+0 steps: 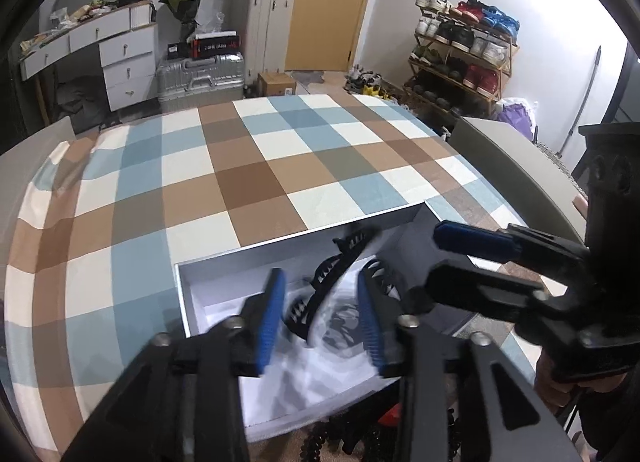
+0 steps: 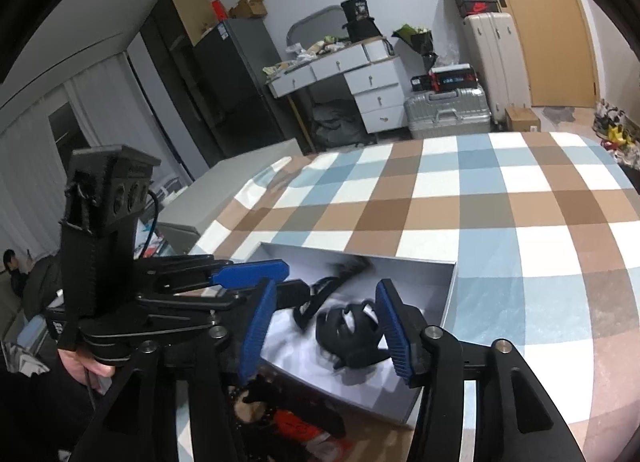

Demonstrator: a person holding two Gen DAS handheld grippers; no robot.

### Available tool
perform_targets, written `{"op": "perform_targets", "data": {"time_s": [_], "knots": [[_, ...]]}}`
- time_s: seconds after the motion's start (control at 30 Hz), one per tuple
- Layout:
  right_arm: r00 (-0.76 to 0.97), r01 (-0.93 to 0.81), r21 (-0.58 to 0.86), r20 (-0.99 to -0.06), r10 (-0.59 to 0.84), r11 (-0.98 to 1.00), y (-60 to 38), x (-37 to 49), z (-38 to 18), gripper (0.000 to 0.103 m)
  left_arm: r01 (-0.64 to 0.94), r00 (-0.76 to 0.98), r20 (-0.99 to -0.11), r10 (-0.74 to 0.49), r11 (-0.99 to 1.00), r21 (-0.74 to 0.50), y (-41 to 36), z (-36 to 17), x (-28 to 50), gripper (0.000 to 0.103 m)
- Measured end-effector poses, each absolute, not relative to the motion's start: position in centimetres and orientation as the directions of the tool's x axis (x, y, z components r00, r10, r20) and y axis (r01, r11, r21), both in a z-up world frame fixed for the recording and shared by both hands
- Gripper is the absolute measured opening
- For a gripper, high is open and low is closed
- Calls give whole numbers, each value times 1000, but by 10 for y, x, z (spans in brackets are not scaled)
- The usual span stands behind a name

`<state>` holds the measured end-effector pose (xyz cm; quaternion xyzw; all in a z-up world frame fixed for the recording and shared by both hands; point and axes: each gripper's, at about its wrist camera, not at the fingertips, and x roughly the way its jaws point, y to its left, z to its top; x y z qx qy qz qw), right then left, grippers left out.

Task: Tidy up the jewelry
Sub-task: 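Open both tools to drop the clips inside the box, then lower the right tool onto the red-based clear ring holder and grasp it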

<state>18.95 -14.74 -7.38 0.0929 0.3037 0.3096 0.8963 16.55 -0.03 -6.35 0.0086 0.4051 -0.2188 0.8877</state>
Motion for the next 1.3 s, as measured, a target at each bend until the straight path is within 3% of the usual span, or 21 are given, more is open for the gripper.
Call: {"op": "perform_targets", "data": {"time_s": [0.07, 0.2, 0.3, 0.43, 0.63, 0.7, 0.73, 1.0, 1.2, 1.3], "knots": [[642, -494, 349, -470, 605, 796, -151, 184, -70, 58, 387, 594, -714, -371, 910, -150, 1, -60, 161, 46], [679, -481, 338, -440, 587, 809, -161, 170, -61, 64, 376, 632, -690, -353, 918, -126, 3, -52, 152, 48], [712, -465, 317, -422, 561, 827, -168, 158, -54, 75, 350, 667, -667, -332, 930, -112, 9, -46, 143, 50], [749, -448, 306, -385, 540, 840, -179, 140, -46, 93, 305, 708, -638, -303, 946, -110, 17, -40, 132, 65], [772, -451, 282, -353, 528, 847, -183, 117, -37, 99, 261, 762, -589, -269, 960, -100, 21, -31, 110, 66], [781, -456, 273, -335, 528, 847, -183, 108, -33, 103, 235, 785, -564, -256, 966, -111, 23, -28, 101, 77], [784, -461, 266, -324, 529, 847, -183, 103, -32, 103, 226, 795, -553, -250, 968, -112, 24, -26, 98, 82], [811, -487, 192, -263, 523, 852, -180, 66, -22, 103, 172, 830, -520, -200, 980, -103, 20, -22, 78, 84], [808, -502, 179, -251, 533, 846, -181, 43, -24, 103, 146, 860, -479, -176, 984, -99, 19, -21, 57, 90], [810, -504, 163, -252, 530, 848, -180, 31, -28, 103, 130, 871, -462, -167, 985, -110, 19, -23, 45, 99]]}}
